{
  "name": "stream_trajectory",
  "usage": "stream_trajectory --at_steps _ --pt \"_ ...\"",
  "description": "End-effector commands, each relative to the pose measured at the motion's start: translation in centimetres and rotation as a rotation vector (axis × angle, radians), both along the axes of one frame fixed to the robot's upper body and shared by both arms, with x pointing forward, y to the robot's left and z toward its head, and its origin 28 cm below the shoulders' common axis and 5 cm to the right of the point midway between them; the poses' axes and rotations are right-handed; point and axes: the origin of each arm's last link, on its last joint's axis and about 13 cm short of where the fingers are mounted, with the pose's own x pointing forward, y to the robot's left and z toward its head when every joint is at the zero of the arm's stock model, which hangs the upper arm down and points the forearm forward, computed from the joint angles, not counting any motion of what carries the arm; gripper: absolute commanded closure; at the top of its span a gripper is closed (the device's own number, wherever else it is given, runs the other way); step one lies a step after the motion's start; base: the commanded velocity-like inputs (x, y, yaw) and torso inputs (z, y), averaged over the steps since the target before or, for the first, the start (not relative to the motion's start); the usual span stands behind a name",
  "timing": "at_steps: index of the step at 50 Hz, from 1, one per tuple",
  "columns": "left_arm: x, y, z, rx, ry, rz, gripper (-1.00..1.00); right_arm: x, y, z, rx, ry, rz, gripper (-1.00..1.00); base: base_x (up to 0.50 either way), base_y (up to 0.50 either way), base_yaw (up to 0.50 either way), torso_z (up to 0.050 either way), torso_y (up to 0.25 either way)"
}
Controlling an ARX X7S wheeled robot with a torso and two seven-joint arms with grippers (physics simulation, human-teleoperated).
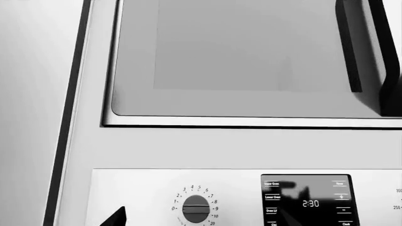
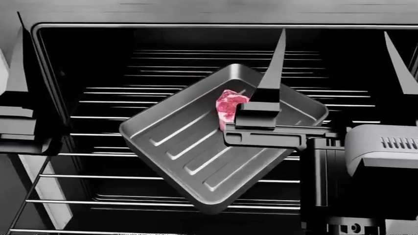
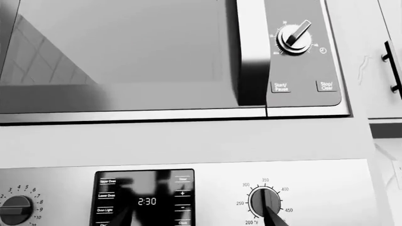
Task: Pick the steak from the top rack in the oven and place it on the plate on the counter.
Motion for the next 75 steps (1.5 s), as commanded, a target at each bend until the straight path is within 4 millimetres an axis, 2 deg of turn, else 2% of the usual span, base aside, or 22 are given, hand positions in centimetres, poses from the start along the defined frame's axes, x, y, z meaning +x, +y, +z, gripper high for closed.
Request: stream_trajectory --at_steps 1,7,10,12,13,18,20,25,30,36,42,51,57,75 --pt "-0.1 0.0 0.0 -0.002 -0.003 0.0 -1.0 0.0 0.0 0.2 0.003 -0.007 0.003 -1.0 0.0 0.0 0.0 0.0 0.0" --pt "-0.2 0.0 0.0 -0.001 -0.003 -0.001 -1.0 0.3 0.4 1.3 -0.008 0.014 0.046 -1.0 0.0 0.0 0.0 0.0 0.0" --pt "-0.2 0.0 0.0 -0.004 -0.005 -0.001 -1.0 1.3 0.7 2.7 -0.045 0.05 0.085 -1.0 0.0 0.0 0.0 0.0 0.0" --pt "-0.3 0.0 0.0 -0.005 -0.006 -0.002 -1.0 2.4 0.7 3.5 -0.063 0.082 0.093 -1.0 0.0 0.0 0.0 0.0 0.0" --pt "-0.3 0.0 0.1 -0.006 -0.009 -0.004 -1.0 3.6 0.7 4.0 -0.094 0.104 0.09 -1.0 0.0 0.0 0.0 0.0 0.0" --pt "-0.3 0.1 0.1 -0.009 -0.009 0.001 -1.0 6.8 1.2 3.9 -0.126 0.238 0.149 -1.0 0.0 0.0 0.0 0.0 0.0" --pt "-0.3 0.1 0.1 -0.01 -0.01 0.001 -1.0 8.3 1.4 3.1 -0.126 0.292 0.171 -1.0 0.0 0.0 0.0 0.0 0.0" --pt "-0.4 0.3 0.0 -0.01 -0.01 0.008 -1.0 13.4 1.7 -1.7 -0.119 0.44 0.191 -1.0 0.0 0.0 0.0 0.0 0.0" --pt "-0.4 0.4 -0.2 -0.012 -0.007 0.014 -1.0 16.3 2.1 -4.1 -0.13 0.492 0.206 -1.0 0.0 0.0 0.0 0.0 0.0" --pt "-0.2 0.5 -0.5 -0.013 0.001 0.016 -1.0 18.7 2.7 -6.5 -0.124 0.571 0.224 -1.0 0.0 0.0 0.0 0.0 0.0" --pt "-0.1 0.6 -0.9 -0.018 0.009 0.016 -1.0 19.0 2.9 -9.4 -0.124 0.638 0.215 -1.0 0.0 0.0 0.0 0.0 0.0" --pt "-0.2 0.4 -1.0 -0.017 0.01 0.007 -1.0 18.3 3.0 -11.5 -0.113 0.691 0.19 -1.0 0.0 0.0 0.0 0.0 0.0" --pt "-0.2 0.3 -1.0 -0.015 0.01 0.007 -1.0 18.5 2.5 -11.5 -0.102 0.691 0.164 -1.0 0.0 0.0 0.0 0.0 0.0" --pt "-0.2 0.2 -1.1 -0.003 0.01 0.003 -1.0 18.2 2.8 -12.0 -0.1 0.705 0.18 -1.0 0.0 0.0 0.0 0.0 0.0"
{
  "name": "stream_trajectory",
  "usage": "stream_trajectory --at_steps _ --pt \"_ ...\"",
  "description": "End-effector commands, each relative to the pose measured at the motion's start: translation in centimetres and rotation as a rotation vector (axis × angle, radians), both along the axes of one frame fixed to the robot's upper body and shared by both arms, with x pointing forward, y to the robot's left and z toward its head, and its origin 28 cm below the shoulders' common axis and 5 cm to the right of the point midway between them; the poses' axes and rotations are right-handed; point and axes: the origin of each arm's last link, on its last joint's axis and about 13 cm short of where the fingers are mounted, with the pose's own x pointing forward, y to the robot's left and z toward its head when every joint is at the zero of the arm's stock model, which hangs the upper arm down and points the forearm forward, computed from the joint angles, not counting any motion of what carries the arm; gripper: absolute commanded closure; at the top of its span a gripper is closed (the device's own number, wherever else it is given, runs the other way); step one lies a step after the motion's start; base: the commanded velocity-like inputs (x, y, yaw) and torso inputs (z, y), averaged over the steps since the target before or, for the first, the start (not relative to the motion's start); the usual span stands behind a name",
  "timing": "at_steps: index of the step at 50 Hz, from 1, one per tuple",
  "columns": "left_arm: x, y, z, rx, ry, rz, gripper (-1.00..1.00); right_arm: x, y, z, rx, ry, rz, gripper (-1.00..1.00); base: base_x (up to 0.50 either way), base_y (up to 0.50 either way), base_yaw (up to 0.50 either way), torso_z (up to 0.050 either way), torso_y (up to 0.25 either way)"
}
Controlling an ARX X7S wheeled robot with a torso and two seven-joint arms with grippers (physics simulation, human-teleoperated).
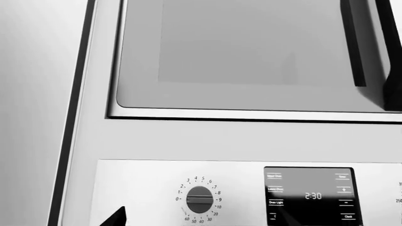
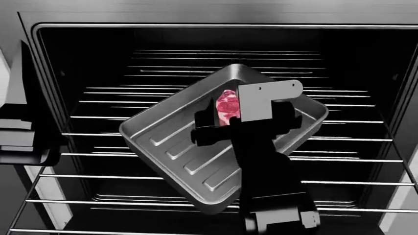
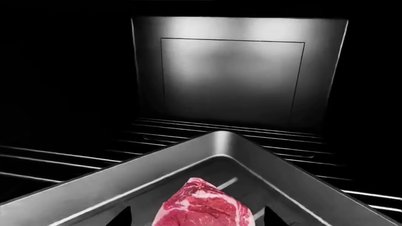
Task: Pick the steak from the top rack in the oven and place it on the plate on the counter.
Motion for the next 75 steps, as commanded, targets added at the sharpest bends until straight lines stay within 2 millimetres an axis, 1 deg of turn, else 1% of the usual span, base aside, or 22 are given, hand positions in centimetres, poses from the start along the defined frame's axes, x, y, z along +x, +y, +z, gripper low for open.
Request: stream_trajectory --at_steps 1,6,10,14,37,68,75 --pt "0.01 -0.05 -0.07 0.005 -0.001 -0.002 -1.0 -0.13 -0.07 -0.48 -0.001 0.014 -0.004 -1.0 0.0 0.0 0.0 0.0 0.0" --pt "-0.03 -0.13 -0.08 0.009 -0.002 -0.005 -1.0 -0.18 0.01 -0.56 -0.006 0.024 0.006 -1.0 0.0 0.0 0.0 0.0 0.0" --pt "-0.07 -0.16 -0.06 0.013 -0.004 -0.006 -1.0 -0.33 0.04 -0.85 -0.048 0.099 0.005 -1.0 0.0 0.0 0.0 0.0 0.0" --pt "-0.09 -0.23 -0.04 0.012 -0.004 -0.008 -1.0 -0.32 0.24 -0.7 -0.048 0.129 0.012 -1.0 0.0 0.0 0.0 0.0 0.0" --pt "-0.16 -0.27 -0.07 0.016 -0.01 -0.01 -1.0 -0.25 0.47 -0.35 -0.032 0.161 0.002 -1.0 0.0 0.0 0.0 0.0 0.0" --pt "-0.19 -0.27 0.05 0.022 -0.017 -0.014 -1.0 -0.69 0.58 -1.22 -0.027 0.232 0.019 -1.0 0.0 0.0 0.0 0.0 0.0" --pt "-0.29 -0.28 0.15 0.023 -0.02 -0.016 -1.0 -0.68 0.65 -1.15 -0.018 0.237 0.016 -1.0 0.0 0.0 0.0 0.0 0.0"
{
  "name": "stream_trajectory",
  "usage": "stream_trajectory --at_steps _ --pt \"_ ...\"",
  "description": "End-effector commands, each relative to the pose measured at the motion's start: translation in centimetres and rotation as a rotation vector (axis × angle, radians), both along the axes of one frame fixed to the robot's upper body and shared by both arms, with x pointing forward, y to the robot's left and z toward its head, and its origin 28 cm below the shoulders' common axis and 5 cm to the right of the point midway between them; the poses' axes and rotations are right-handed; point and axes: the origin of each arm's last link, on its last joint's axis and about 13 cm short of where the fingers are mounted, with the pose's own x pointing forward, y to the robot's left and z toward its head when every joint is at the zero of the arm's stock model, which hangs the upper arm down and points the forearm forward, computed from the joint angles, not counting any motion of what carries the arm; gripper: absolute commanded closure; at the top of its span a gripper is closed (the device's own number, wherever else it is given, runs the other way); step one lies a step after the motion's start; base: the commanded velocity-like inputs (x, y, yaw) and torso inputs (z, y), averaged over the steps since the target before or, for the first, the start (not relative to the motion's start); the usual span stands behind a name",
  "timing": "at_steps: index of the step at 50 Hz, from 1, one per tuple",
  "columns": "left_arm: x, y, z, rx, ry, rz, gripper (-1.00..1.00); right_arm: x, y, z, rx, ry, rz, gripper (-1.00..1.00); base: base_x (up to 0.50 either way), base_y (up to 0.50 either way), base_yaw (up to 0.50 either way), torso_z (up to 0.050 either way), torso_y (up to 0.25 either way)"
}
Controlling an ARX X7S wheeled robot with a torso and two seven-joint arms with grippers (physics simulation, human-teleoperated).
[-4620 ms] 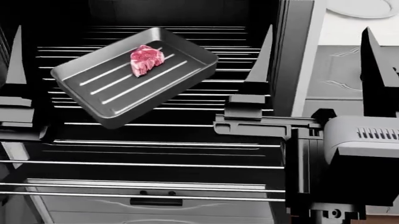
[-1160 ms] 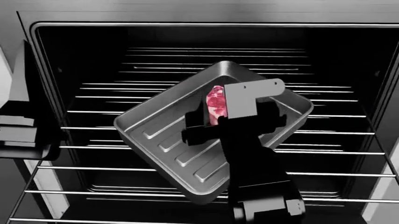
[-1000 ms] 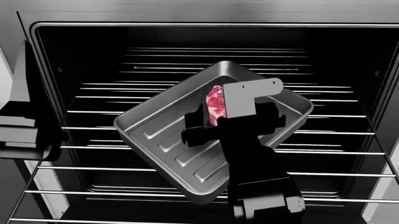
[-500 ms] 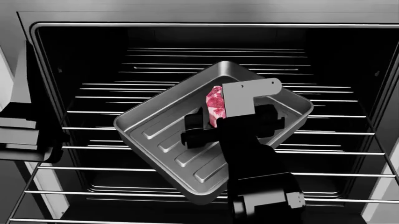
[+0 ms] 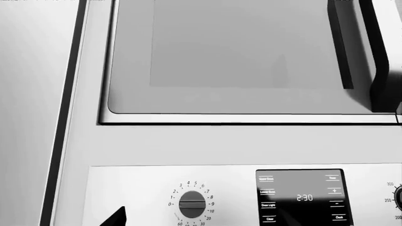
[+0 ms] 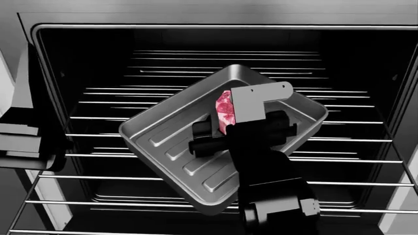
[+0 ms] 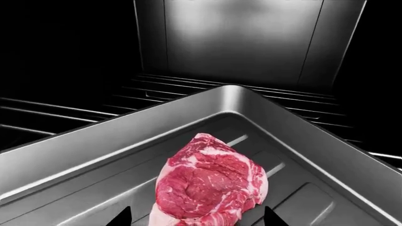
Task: Pick the steak from the top rack in the oven and place it on the plate on the counter.
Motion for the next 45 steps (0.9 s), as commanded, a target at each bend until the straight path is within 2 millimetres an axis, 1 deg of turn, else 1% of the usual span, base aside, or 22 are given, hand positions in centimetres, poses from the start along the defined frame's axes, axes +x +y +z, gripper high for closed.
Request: stream_trajectory --at_steps 1,12,26,30,38,39,45 --pt "-0.1 0.02 0.06 0.002 -0.004 -0.002 -1.0 -0.56 0.45 -1.22 0.033 0.06 -0.007 -1.0 0.0 0.0 0.0 0.0 0.0" --pt "-0.2 0.06 0.09 0.001 -0.009 -0.003 -1.0 -0.7 0.45 -1.54 0.045 0.07 -0.012 -1.0 0.0 0.0 0.0 0.0 0.0" --pt "-0.31 0.11 0.17 0.0 -0.012 -0.002 -1.0 -0.75 0.69 -1.49 0.049 0.087 0.001 -1.0 0.0 0.0 0.0 -0.001 0.0" --pt "-0.31 0.15 0.2 0.0 -0.014 0.0 -1.0 -0.89 0.68 -1.77 0.045 0.1 0.002 -1.0 0.0 0.0 0.0 0.0 0.0" --pt "-0.32 0.15 0.29 0.004 -0.017 0.0 -1.0 -0.85 0.7 -1.67 0.055 0.104 0.001 -1.0 0.0 0.0 0.0 0.0 0.0" --pt "-0.32 0.13 0.3 0.006 -0.018 0.0 -1.0 -0.8 0.66 -1.63 0.071 0.087 -0.003 1.0 0.0 0.0 0.0 0.0 0.0" --pt "-0.32 0.13 0.26 0.009 -0.018 -0.001 -1.0 -0.77 0.67 -1.6 0.088 0.08 -0.003 1.0 0.0 0.0 0.0 -0.002 0.0"
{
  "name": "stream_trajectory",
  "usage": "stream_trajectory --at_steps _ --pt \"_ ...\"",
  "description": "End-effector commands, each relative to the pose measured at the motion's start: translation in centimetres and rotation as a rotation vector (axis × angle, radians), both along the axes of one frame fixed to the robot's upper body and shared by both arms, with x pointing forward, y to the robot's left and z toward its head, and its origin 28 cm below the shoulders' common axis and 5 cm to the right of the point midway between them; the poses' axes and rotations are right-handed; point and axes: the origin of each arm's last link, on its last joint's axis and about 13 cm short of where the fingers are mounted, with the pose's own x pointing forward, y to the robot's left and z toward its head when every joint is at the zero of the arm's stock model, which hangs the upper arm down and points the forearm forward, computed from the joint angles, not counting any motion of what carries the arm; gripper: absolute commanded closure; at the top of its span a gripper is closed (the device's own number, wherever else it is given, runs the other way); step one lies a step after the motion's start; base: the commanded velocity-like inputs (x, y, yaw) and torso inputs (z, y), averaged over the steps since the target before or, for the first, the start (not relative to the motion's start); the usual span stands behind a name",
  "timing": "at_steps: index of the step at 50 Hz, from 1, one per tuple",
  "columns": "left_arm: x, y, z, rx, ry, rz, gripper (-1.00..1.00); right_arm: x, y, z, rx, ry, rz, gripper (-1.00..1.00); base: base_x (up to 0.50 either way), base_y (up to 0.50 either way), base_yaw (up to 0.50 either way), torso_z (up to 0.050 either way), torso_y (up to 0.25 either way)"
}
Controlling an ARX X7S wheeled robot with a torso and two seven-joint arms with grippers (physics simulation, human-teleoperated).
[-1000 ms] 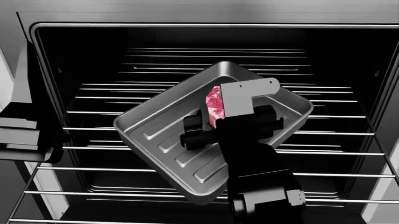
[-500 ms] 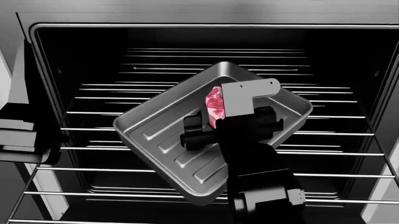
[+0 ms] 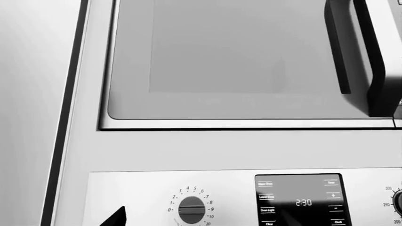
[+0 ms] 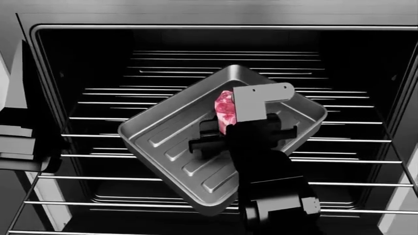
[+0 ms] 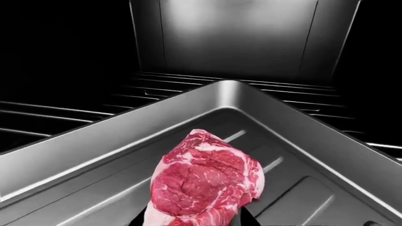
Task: Pick the steak from the top rack in the oven and place it on the plate on the counter.
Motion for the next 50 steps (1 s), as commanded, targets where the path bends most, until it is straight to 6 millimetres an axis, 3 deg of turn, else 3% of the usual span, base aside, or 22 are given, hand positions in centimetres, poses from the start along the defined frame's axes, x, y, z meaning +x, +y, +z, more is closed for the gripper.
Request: stream_trajectory --at_steps 1,25,50 --pt "0.0 0.0 0.0 0.006 -0.003 -0.001 -1.0 -0.8 0.5 -1.7 0.061 0.055 0.012 1.0 0.0 0.0 0.0 0.0 0.0" --pt "-0.1 -0.1 -0.1 0.006 -0.003 -0.001 -1.0 -0.7 0.3 -1.6 0.064 0.036 0.008 1.0 0.0 0.0 0.0 -0.001 0.0" --pt "-0.4 -0.4 0.5 0.016 -0.018 -0.021 -1.0 -3.0 0.0 3.0 0.089 -0.092 0.061 1.0 0.0 0.0 0.0 0.0 0.0"
